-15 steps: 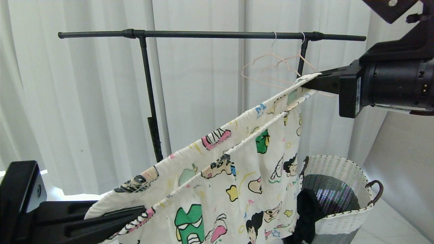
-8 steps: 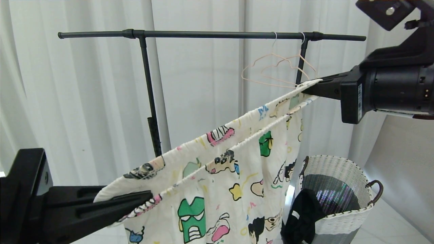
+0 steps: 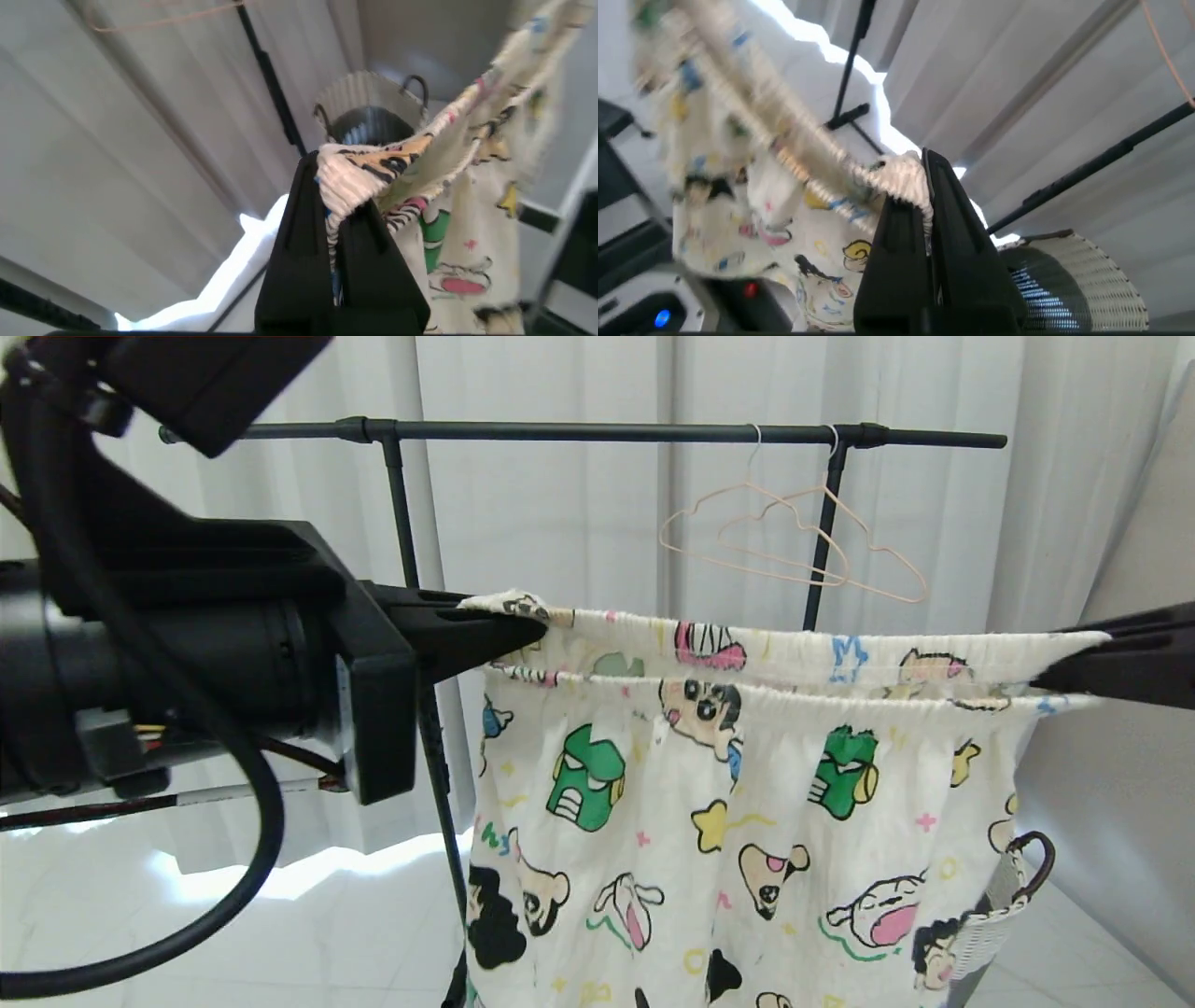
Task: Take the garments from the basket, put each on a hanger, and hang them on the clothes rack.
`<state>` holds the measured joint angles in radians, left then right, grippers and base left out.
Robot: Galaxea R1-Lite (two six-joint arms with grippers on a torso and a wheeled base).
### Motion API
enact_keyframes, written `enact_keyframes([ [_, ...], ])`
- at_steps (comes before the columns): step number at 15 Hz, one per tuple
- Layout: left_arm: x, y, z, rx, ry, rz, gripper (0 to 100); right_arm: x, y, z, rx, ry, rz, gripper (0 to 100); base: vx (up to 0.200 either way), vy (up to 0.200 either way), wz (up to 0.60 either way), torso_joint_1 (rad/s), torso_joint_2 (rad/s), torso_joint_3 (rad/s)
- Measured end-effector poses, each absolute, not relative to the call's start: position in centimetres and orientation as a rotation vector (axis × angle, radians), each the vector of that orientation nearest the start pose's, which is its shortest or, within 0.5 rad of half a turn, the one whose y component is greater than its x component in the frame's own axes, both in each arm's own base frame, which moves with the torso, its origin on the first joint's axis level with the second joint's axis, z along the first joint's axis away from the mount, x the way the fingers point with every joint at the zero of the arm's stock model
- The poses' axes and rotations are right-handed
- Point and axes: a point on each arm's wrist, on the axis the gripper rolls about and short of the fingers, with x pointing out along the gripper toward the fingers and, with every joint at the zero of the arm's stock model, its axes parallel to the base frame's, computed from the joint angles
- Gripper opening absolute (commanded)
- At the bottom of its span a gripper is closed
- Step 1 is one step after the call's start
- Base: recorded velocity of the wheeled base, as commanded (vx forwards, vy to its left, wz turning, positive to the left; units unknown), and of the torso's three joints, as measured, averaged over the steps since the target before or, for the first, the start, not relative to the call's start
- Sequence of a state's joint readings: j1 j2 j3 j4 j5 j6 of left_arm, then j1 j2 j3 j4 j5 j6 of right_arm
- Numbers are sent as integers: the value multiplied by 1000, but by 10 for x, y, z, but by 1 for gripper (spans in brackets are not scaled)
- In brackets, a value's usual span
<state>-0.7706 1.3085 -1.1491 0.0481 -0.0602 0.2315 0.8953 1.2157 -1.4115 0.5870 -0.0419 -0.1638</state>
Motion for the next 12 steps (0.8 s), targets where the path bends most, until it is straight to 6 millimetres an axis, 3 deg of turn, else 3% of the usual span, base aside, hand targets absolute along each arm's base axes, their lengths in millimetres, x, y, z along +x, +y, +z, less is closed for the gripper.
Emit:
enact_keyframes([
  [3, 157, -151, 310, 299, 129, -839, 0, 78, 102, 350, -366, 272, 905, 0, 0, 0, 0, 0, 0, 0],
  [11, 158, -152, 308, 361, 112, -845, 0, 79, 104, 350, -380, 246, 901, 0, 0, 0, 0, 0, 0, 0],
  [12, 158, -152, 308, 360, 112, -845, 0, 79, 104, 350, -381, 248, 900, 100, 0, 0, 0, 0, 0, 0],
])
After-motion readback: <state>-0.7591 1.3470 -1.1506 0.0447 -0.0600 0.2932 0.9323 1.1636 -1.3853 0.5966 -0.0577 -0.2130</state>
